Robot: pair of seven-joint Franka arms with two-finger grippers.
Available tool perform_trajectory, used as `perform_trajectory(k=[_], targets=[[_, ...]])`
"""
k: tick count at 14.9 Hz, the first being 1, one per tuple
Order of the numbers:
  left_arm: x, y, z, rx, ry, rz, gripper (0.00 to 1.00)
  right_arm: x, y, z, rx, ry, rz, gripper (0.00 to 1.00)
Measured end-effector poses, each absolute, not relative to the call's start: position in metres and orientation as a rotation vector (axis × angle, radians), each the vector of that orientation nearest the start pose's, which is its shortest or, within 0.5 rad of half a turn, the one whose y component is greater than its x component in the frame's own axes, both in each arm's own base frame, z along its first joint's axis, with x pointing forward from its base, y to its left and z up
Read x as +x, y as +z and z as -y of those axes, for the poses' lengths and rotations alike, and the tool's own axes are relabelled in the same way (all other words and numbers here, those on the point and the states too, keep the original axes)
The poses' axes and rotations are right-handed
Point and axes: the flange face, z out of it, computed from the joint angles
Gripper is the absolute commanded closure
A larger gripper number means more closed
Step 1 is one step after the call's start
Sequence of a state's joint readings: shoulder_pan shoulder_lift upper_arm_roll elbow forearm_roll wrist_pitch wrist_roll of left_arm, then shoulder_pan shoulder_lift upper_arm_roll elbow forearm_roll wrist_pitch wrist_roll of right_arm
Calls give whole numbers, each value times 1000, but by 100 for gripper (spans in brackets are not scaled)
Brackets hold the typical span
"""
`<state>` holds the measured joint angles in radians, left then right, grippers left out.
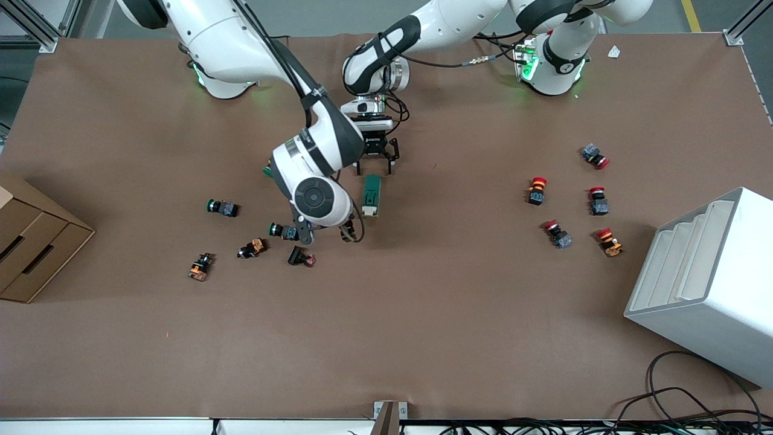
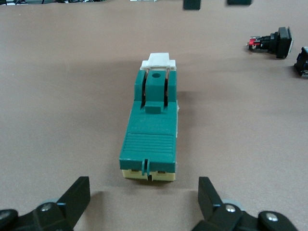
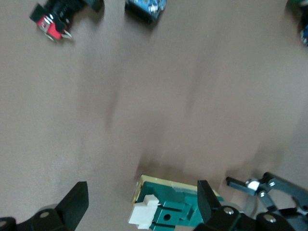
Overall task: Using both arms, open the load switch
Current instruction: 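Press the white switch handle down with the right gripper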
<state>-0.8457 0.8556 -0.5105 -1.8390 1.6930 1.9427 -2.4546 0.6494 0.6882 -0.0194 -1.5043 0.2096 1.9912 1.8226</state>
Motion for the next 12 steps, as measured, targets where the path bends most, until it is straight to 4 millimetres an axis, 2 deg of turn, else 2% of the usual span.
perform_trajectory(k=[4,12], targets=[[201,94,576,-2774,-1425,-2,1,537,224,-434,-2588,365,-1996,0],[200,94,576,-2773,-1426,-3,1,516,197,-452,-2577,442,-2050,0]])
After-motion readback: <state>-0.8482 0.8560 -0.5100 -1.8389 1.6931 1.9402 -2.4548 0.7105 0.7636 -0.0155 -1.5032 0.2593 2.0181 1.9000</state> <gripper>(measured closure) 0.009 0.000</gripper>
